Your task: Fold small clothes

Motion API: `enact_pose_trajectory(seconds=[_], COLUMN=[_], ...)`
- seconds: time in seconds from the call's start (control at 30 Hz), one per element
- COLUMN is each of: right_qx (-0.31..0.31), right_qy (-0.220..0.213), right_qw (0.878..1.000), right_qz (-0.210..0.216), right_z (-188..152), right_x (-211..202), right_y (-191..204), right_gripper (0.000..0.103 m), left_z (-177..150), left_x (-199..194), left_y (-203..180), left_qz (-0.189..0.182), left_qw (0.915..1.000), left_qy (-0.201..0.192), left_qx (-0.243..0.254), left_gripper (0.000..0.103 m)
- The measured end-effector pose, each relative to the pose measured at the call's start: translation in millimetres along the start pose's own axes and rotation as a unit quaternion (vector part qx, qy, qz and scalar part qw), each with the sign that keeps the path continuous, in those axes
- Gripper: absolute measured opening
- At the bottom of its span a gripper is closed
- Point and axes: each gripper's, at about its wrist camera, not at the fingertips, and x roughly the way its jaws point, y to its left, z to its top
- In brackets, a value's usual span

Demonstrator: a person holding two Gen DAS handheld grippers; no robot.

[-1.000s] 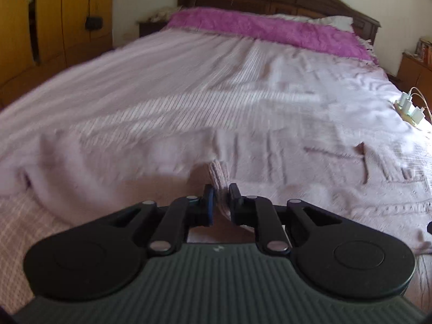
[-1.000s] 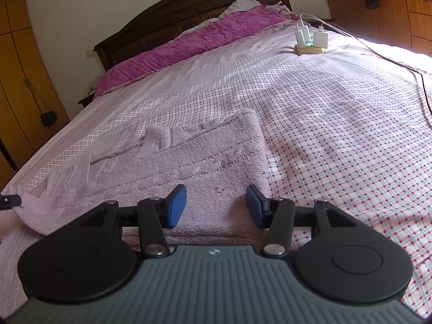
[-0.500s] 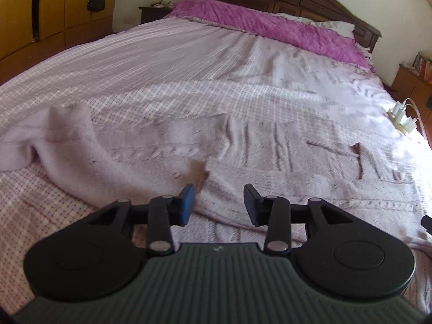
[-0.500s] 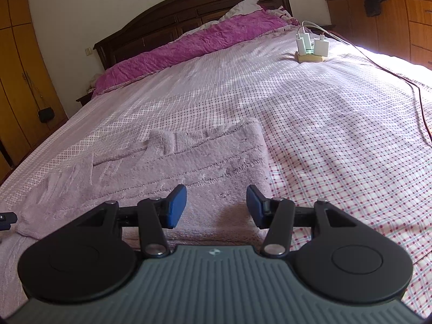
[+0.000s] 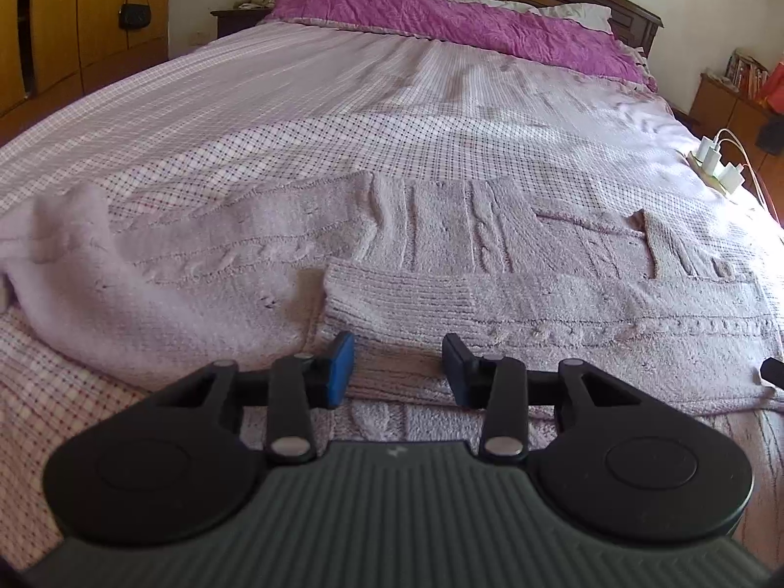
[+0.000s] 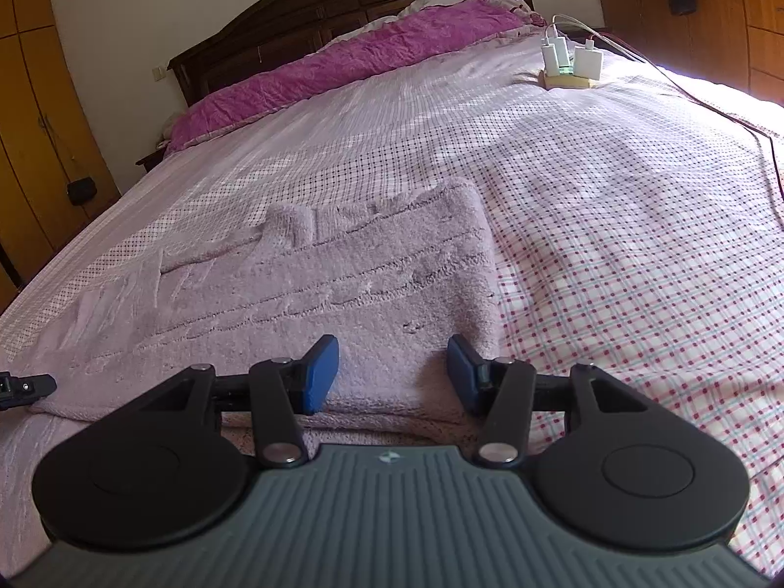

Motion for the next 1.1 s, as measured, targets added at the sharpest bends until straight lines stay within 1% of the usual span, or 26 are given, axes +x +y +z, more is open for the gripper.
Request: enact_pose_trajectory(seconds=[0.07,0.2,0.37,0.43,0.5,0.63,0.73,0.8,0.87,0.9,0.93,1.0,1.1], right_qx=[0.011,0.018,0.034,0.038,0.039,0.031,0.03,0.032,0.03,0.029,0.028,0.024,0.017], right_qy=[0.0,0.004,0.012,0.018,0.021,0.024,0.027,0.03,0.034,0.035,0.038,0.045,0.055], right_qw=[1.0,1.0,0.998,0.997,0.996,0.997,0.996,0.996,0.996,0.996,0.995,0.995,0.995], right_qz=[0.005,0.02,0.057,0.066,0.072,0.072,0.074,0.078,0.081,0.082,0.083,0.081,0.075], right_z=[2.5,6.4,6.9,5.5,3.0,-5.8,-13.5,-20.0,-25.7,-28.3,-30.8,-34.2,-38.4], right_x=[-7.2,-27.2,-56.0,-64.5,-72.7,-84.1,-89.5,-92.4,-93.6,-94.0,-94.2,-93.1,-91.2], right_y=[1.5,10.1,22.0,25.9,30.9,43.5,52.1,58.5,64.3,67.2,70.1,75.2,83.1], right_gripper=[0.057,0.057,0.058,0.058,0.058,0.058,0.058,0.058,0.058,0.058,0.058,0.058,0.058], left_z=[2.5,9.2,18.0,20.2,23.0,31.3,36.8,40.5,42.7,43.5,43.6,41.5,33.7], left_x=[-9.4,-29.8,-54.9,-65.0,-75.5,-95.4,-108.3,-114.7,-118.1,-118.4,-117.9,-116.6,-113.7], left_y=[3.2,15.5,38.3,50.6,65.7,103.1,134.2,156.5,180.5,191.7,201.2,219.6,235.6], left_qz=[0.0,0.012,0.036,0.047,0.059,0.099,0.133,0.152,0.159,0.164,0.17,0.181,0.176], left_qw=[1.0,0.9997,0.9989,0.9983,0.9973,0.9932,0.9882,0.9848,0.9827,0.9815,0.9799,0.9766,0.9762], left_qy=[-0.002,-0.013,-0.022,-0.028,-0.04,-0.059,-0.072,-0.076,-0.077,-0.077,-0.074,-0.072,-0.066], left_qx=[-0.007,-0.015,-0.018,-0.021,-0.015,-0.02,-0.025,-0.038,-0.055,-0.063,-0.072,-0.091,-0.109], left_gripper=[0.042,0.042,0.042,0.042,0.042,0.042,0.042,0.042,0.042,0.044,0.049,0.05,0.05])
